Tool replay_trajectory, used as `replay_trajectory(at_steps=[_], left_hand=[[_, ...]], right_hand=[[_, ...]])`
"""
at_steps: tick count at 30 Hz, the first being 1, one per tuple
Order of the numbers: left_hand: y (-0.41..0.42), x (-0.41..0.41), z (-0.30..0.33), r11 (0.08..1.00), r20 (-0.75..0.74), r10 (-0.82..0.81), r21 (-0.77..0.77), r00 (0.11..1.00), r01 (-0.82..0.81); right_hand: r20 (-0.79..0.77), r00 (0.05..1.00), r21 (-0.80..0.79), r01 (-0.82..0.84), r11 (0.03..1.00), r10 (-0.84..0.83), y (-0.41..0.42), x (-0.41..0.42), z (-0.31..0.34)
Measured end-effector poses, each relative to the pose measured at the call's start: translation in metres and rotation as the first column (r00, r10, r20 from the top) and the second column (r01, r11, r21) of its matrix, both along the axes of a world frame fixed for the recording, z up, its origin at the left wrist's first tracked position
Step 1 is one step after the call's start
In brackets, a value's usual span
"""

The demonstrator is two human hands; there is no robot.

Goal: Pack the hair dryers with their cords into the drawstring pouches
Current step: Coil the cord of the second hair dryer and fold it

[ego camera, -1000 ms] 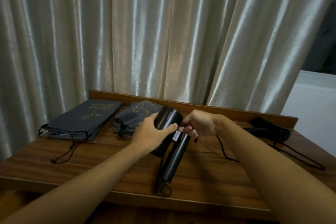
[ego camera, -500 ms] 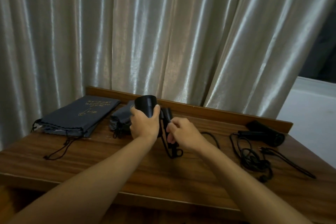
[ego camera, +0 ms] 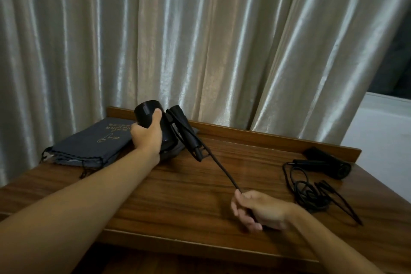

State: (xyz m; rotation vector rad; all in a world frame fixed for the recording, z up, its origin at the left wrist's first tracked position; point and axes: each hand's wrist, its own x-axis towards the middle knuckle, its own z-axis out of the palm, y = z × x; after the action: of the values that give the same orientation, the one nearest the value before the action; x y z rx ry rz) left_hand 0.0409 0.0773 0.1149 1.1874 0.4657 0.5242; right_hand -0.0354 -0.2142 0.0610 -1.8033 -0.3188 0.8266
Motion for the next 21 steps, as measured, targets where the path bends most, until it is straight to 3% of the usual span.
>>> replay_trajectory(at_steps=[5,8,12,14,16,18,20,21], left_hand=[[-0.014,0.000,0.004,0.982,-0.013,0.012,-0.186,1.000,-0.014],[-0.021,0.001,0.006,0.970,-0.031,0.109,-0.214,0.994,-0.113],[-0.028,0.001,0.002,0.926,-0.080,0.158,-0.334,0.984,-0.176],[-0.024,0.001,0.001,0.900,-0.072,0.096,-0.420,0.993,-0.117],[-0.014,0.001,0.001,0.901,-0.056,0.003,-0.433,0.998,-0.027],[0.004,0.002,0.001,0.929,-0.027,-0.140,-0.348,0.990,0.122],[0.025,0.000,0.001,0.910,-0.003,-0.387,-0.164,0.922,0.381],[0.034,-0.003,0.003,0.856,-0.025,-0.515,-0.054,0.857,0.514]], right_hand=[[-0.259,0.964,0.340,0.033,0.940,0.060,-0.005,-0.003,-0.016],[-0.232,0.963,0.393,-0.033,0.919,0.134,-0.008,-0.006,-0.019],[-0.072,0.980,0.105,-0.178,0.978,0.186,0.000,-0.003,-0.014],[0.042,0.997,-0.046,-0.058,0.997,0.059,-0.001,0.005,-0.013],[0.252,0.966,-0.262,0.126,0.957,-0.059,-0.008,0.014,-0.014],[0.442,0.892,-0.472,0.320,0.821,-0.094,-0.021,0.027,-0.017],[0.491,0.861,-0.535,0.419,0.734,-0.133,-0.036,0.041,-0.018],[0.488,0.860,-0.529,0.430,0.732,-0.152,-0.042,0.048,-0.015]])
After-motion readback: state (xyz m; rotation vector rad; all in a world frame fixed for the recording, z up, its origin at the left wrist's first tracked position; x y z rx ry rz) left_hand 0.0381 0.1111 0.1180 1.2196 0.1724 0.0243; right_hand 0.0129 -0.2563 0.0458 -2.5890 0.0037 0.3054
